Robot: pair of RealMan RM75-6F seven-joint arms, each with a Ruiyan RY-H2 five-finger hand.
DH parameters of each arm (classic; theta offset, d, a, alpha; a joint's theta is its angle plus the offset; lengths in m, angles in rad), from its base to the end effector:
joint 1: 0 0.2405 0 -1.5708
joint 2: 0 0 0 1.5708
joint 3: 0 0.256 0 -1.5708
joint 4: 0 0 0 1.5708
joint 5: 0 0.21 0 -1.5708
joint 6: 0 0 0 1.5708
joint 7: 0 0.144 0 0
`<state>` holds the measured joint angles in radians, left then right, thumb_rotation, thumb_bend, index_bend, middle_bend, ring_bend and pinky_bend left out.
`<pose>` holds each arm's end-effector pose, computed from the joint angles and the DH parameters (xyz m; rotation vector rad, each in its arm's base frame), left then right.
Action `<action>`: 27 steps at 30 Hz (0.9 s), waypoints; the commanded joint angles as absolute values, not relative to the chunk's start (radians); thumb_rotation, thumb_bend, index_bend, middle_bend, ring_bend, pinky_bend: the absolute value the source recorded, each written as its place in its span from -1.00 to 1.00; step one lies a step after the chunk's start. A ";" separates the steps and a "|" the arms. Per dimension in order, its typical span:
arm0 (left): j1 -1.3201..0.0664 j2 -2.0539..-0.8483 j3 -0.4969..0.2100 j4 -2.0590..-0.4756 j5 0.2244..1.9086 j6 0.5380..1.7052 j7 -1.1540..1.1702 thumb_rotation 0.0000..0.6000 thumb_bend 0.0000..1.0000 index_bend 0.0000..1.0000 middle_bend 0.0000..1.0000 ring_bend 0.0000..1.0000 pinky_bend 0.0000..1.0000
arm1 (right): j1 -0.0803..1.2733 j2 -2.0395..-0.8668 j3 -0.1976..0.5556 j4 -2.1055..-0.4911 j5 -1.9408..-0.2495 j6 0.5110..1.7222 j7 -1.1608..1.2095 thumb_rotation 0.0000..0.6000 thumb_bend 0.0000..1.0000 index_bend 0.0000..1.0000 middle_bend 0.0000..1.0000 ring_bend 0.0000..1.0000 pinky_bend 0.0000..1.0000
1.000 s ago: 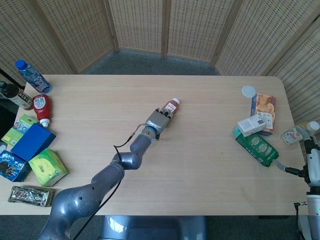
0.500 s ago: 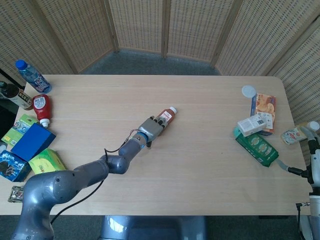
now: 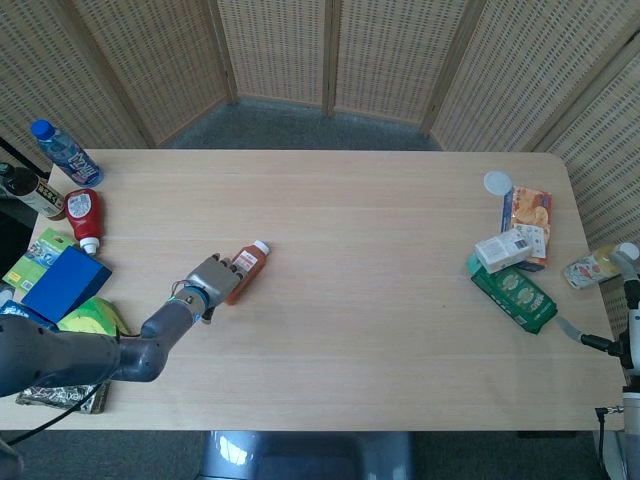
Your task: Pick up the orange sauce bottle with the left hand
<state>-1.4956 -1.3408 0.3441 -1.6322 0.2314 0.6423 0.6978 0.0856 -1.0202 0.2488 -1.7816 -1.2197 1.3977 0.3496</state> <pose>-0.1212 0.3757 0.0046 -2.2122 -0.7353 -0.0339 -0.3041 -0.2149 0.2036 0.9300 -1.2252 1.2173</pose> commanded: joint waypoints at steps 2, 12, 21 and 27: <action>-1.433 -1.235 0.321 -1.704 0.447 0.752 0.641 1.00 -1.00 -1.00 -1.00 -1.00 -1.00 | 0.087 -1.022 0.247 -1.782 -1.220 1.393 0.345 1.00 -1.00 -0.78 -1.00 -1.00 -1.00; -1.210 -1.293 0.348 -1.346 1.308 0.884 0.356 1.00 -1.00 -1.00 -1.00 -1.00 -1.00 | 0.085 -1.024 0.249 -1.788 -1.219 1.401 0.334 1.00 -1.00 -0.78 -1.00 -1.00 -1.00; -1.139 -1.372 0.307 -1.233 1.339 0.774 0.293 1.00 -1.00 -1.00 -1.00 -1.00 -1.00 | 0.089 -1.029 0.243 -1.792 -1.222 1.392 0.319 1.00 -1.00 -0.78 -1.00 -1.00 -1.00; -1.118 -1.433 0.339 -1.083 1.559 0.839 0.238 1.00 -1.00 -1.00 -1.00 -1.00 -1.00 | 0.089 -1.031 0.241 -1.798 -1.224 1.391 0.314 1.00 -1.00 -0.78 -1.00 -1.00 -1.00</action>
